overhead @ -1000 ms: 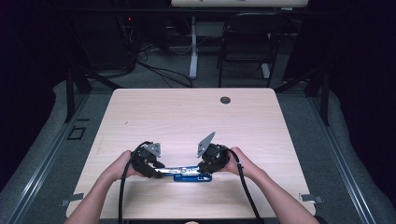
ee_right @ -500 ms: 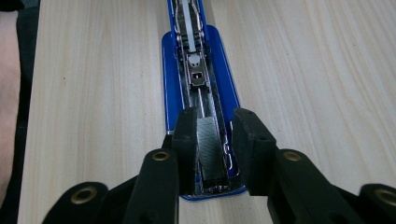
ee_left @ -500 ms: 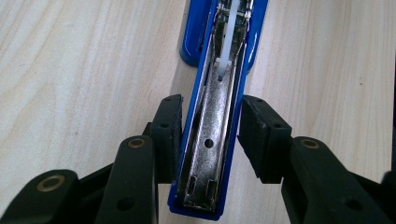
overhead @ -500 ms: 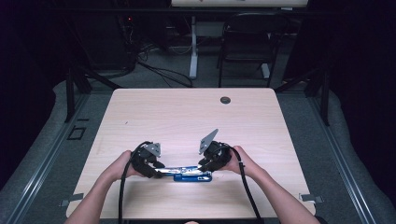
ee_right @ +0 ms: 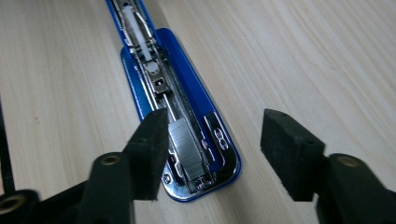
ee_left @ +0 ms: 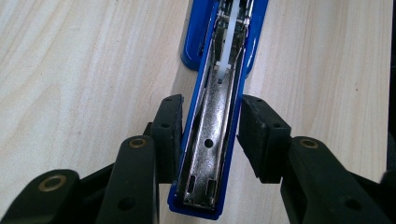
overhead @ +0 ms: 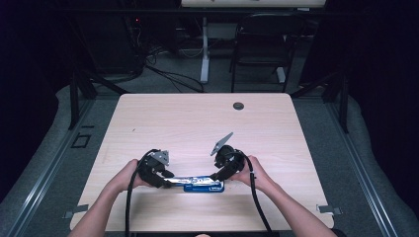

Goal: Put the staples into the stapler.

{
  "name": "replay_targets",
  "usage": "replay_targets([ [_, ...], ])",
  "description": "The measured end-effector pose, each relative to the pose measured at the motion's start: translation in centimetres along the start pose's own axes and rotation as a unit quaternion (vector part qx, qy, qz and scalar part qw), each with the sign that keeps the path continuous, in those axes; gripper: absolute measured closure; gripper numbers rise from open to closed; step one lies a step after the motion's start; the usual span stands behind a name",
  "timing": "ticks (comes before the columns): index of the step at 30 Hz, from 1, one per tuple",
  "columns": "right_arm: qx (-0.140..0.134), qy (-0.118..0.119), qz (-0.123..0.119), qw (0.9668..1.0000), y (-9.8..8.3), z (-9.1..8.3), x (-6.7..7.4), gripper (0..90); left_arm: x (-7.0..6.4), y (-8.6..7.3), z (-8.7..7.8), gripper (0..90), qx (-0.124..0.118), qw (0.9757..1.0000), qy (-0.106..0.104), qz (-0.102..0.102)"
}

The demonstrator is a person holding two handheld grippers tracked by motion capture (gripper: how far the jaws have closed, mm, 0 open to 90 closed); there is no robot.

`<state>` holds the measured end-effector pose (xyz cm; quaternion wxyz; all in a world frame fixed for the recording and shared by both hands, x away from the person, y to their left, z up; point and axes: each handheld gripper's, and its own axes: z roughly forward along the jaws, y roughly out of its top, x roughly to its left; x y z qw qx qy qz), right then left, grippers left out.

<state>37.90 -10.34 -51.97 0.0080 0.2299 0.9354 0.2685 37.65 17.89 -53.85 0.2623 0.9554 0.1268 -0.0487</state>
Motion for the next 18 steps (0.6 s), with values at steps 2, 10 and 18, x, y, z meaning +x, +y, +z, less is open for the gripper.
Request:
replay_targets([
  [2, 0.001, -0.012, 0.021, 0.9997, -0.1, -0.2, 0.1, 37.3, 0.0, 0.0, 0.0, 60.1, 0.001, 1.0000, 0.000, -0.002],
  [10, 0.003, -0.026, 0.059, 0.9979, -0.8, -1.1, 0.3, 32.3, 0.0, -0.1, 0.0, 58.9, 0.004, 0.9998, 0.005, -0.018],
  [18, 0.005, -0.038, 0.070, 0.9968, -1.3, -1.6, 0.1, 32.2, 0.0, -0.3, 0.2, 55.7, 0.022, 0.9993, 0.011, -0.027],
])
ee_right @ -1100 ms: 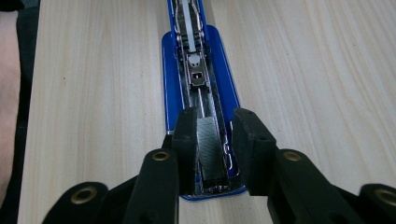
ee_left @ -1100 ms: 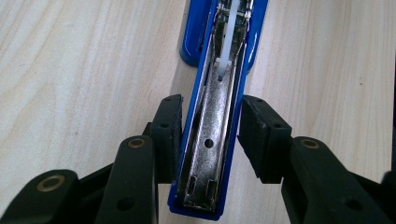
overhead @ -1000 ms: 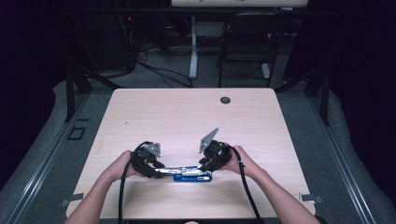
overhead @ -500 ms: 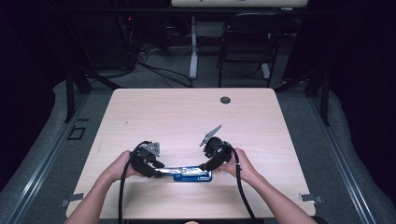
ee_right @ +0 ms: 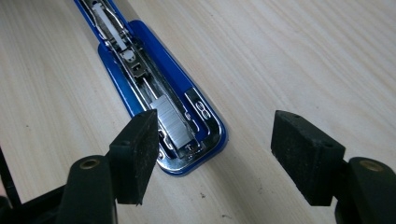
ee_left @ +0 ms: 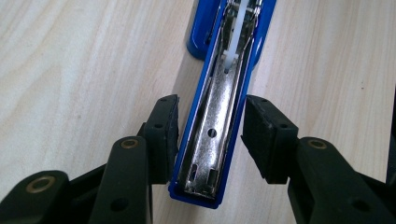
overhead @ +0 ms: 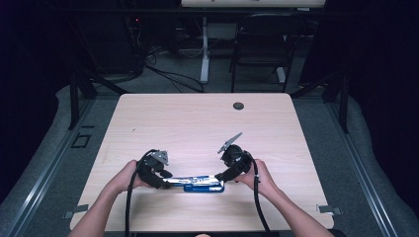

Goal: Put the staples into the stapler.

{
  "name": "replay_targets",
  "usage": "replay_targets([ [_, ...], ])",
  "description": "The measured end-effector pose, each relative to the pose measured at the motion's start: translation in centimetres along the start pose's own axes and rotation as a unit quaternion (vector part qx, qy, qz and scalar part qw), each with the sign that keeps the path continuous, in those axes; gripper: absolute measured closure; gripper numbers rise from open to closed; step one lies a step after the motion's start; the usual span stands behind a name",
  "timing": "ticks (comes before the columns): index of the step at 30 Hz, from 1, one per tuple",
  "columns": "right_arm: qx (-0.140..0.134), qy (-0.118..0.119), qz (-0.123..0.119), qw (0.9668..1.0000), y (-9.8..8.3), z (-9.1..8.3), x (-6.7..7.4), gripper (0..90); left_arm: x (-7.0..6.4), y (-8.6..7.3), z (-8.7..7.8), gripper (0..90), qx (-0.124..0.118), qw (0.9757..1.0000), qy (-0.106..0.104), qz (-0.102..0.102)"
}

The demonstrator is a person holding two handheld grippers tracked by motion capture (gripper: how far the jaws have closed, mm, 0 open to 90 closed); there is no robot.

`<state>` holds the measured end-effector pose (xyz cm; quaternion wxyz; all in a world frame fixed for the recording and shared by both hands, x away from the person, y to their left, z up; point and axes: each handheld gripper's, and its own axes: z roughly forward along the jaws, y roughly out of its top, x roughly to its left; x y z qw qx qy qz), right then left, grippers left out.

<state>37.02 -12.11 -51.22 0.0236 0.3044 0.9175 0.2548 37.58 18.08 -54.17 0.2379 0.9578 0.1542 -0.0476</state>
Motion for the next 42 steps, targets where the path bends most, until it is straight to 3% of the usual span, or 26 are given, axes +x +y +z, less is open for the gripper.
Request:
replay_targets([
  [6, -0.003, -0.002, 0.004, 1.0000, -0.3, -0.3, 0.0, 32.4, 0.0, -0.1, 0.2, 57.3, 0.004, 1.0000, -0.004, 0.001],
  [8, -0.001, -0.002, 0.003, 1.0000, -0.3, -0.4, -0.1, 32.5, -0.2, 0.0, 0.2, 58.3, 0.005, 0.9999, 0.005, 0.011],
  [14, -0.005, -0.008, 0.009, 0.9999, -0.5, -0.6, -0.2, 32.5, -0.3, 0.1, 0.2, 59.3, 0.004, 0.9997, 0.007, 0.022],
  [27, -0.004, -0.011, 0.013, 0.9998, -0.6, -0.8, -0.4, 32.9, -0.6, 1.0, 0.4, 59.6, -0.003, 0.9990, 0.023, 0.038],
  [42, -0.002, -0.012, 0.018, 0.9998, -0.8, -0.8, -0.7, 33.0, -0.2, 0.7, 0.9, 58.0, 0.003, 0.9999, 0.010, 0.014],
])
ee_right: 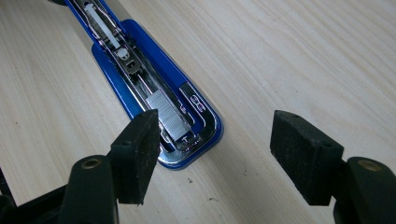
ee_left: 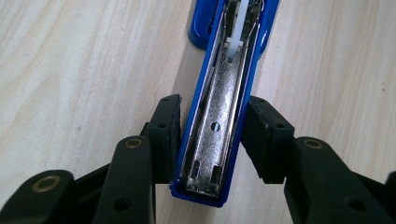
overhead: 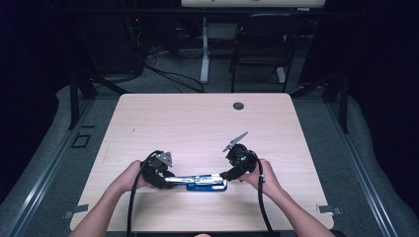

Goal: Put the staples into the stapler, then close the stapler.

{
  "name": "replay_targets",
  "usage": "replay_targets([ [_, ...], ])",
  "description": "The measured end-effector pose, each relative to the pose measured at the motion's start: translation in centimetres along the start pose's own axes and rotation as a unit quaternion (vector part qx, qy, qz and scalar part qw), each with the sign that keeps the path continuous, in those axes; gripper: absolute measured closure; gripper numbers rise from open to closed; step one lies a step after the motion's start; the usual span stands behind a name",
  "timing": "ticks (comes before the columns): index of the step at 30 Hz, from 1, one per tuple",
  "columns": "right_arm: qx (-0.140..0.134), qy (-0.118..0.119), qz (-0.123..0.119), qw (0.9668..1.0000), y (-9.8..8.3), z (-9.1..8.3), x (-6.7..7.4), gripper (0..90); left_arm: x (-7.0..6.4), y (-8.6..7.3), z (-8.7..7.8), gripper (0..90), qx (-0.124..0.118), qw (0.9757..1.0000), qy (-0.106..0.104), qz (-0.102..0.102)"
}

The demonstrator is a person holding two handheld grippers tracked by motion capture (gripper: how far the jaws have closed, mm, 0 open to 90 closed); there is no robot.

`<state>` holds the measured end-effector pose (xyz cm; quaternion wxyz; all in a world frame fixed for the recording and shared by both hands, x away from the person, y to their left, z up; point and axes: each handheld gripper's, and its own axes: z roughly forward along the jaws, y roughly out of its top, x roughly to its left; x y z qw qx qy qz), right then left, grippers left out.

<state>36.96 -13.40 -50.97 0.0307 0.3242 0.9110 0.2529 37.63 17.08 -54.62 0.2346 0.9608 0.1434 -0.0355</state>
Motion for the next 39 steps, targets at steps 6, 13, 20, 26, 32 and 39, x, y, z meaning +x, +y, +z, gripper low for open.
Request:
replay_targets([
  [6, 0.000, -0.002, 0.000, 1.0000, 0.0, 0.0, 0.1, 32.6, 0.0, -0.1, -0.3, 59.7, -0.004, 0.9999, -0.003, 0.011],
  [13, -0.003, -0.002, 0.003, 1.0000, -0.1, 0.0, 0.1, 32.4, -0.2, 0.2, -1.3, 59.8, -0.024, 0.9995, -0.005, 0.017],
  [20, -0.013, -0.008, -0.006, 0.9999, 0.1, -0.2, 0.5, 33.3, -0.2, 0.8, -2.4, 61.2, -0.042, 0.9988, -0.010, 0.021],
  [26, -0.035, 0.000, -0.007, 0.9994, 0.3, -0.4, 0.8, 44.6, -0.4, 1.0, -2.3, 61.3, -0.038, 0.9990, -0.007, 0.024],
  [32, -0.044, 0.003, -0.018, 0.9988, 0.7, -0.2, 1.7, 71.6, -0.6, 1.3, -2.0, 60.0, -0.012, 0.9995, 0.008, 0.030],
  [39, -0.052, -0.005, 0.010, 0.9986, 0.3, -0.3, 1.7, 88.2, -0.8, 1.4, -1.5, 59.1, 0.014, 0.9995, 0.014, 0.024],
])
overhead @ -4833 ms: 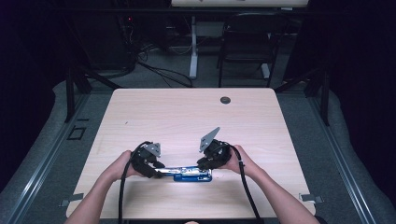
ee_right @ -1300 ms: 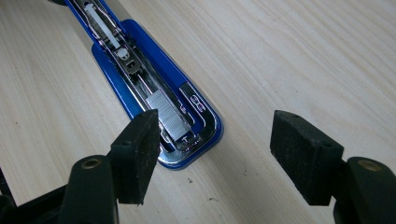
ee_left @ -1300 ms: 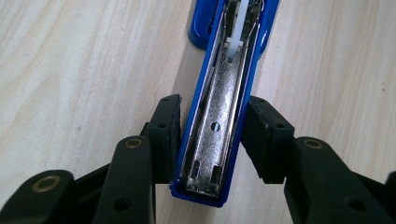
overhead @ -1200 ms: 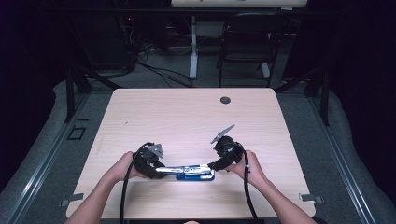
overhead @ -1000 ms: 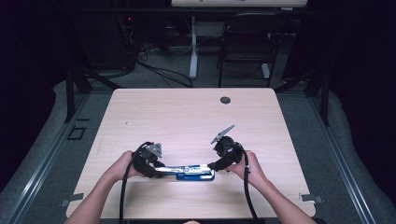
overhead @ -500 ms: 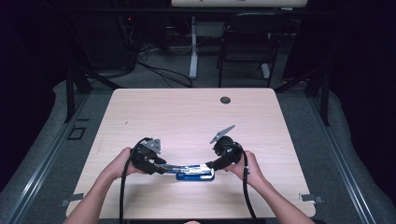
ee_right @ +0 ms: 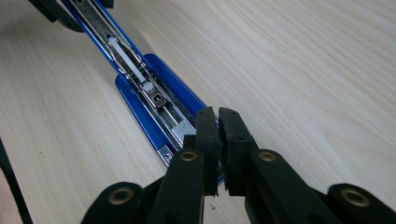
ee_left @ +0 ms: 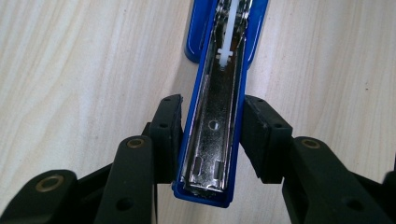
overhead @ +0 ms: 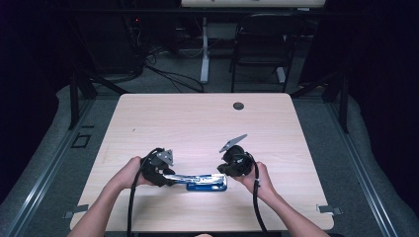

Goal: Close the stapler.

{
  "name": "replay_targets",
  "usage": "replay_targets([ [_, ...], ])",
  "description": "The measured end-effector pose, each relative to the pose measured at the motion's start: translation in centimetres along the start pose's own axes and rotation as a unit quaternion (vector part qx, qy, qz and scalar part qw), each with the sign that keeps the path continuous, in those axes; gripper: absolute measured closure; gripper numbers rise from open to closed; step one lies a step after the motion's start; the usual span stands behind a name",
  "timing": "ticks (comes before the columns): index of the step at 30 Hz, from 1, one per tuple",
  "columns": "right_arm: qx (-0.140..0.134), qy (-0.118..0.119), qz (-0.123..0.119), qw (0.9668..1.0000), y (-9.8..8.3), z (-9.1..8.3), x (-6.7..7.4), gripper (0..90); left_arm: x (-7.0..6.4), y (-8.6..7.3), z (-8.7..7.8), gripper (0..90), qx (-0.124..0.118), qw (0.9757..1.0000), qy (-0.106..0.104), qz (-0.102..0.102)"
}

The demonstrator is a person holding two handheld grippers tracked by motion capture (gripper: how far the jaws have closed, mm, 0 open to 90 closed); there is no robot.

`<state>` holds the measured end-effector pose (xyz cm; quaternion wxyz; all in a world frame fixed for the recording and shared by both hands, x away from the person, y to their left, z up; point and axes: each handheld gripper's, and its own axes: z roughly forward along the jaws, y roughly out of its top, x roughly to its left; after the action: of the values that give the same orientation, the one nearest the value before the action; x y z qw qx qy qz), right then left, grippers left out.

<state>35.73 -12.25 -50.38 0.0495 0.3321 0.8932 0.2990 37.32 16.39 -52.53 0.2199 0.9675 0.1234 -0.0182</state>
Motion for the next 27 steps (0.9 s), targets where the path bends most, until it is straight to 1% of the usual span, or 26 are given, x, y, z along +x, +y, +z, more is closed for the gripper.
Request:
replay_targets([
  [1, 0.002, -0.003, 0.007, 1.0000, -0.1, -0.1, 0.1, 88.6, 0.0, 0.0, 0.0, 58.9, 0.000, 1.0000, 0.000, -0.002],
  [4, -0.003, -0.013, 0.014, 0.9998, -0.1, 0.0, 0.4, 89.1, 0.1, 0.0, 0.1, 58.7, 0.003, 1.0000, -0.004, -0.006],
  [7, -0.002, -0.015, 0.015, 0.9998, -0.1, 0.0, 0.7, 89.2, 0.3, -0.2, 0.3, 57.7, 0.009, 0.9998, -0.008, -0.014],
  [12, -0.005, -0.014, 0.012, 0.9998, -0.2, -0.1, 0.9, 90.0, 0.6, -0.5, 0.5, 57.8, 0.012, 0.9997, -0.015, -0.018],
  [17, -0.007, -0.015, 0.013, 0.9998, -0.1, -0.1, 1.1, 90.0, 0.4, -0.4, 0.3, 60.2, 0.011, 0.9998, -0.013, -0.003],
  [18, -0.011, -0.015, 0.013, 0.9997, -0.1, 0.0, 1.1, 90.0, 0.3, -0.3, 0.3, 60.6, 0.011, 0.9999, -0.012, -0.002],
  [22, -0.011, -0.016, 0.011, 0.9998, 0.0, 0.0, 1.4, 90.0, 0.3, -0.3, 0.1, 60.6, 0.007, 0.9999, -0.013, 0.000],
  [27, -0.021, -0.021, 0.019, 0.9994, 0.0, 0.1, 1.7, 89.9, 0.2, -0.1, -0.2, 60.1, -0.003, 1.0000, -0.009, 0.002],
])
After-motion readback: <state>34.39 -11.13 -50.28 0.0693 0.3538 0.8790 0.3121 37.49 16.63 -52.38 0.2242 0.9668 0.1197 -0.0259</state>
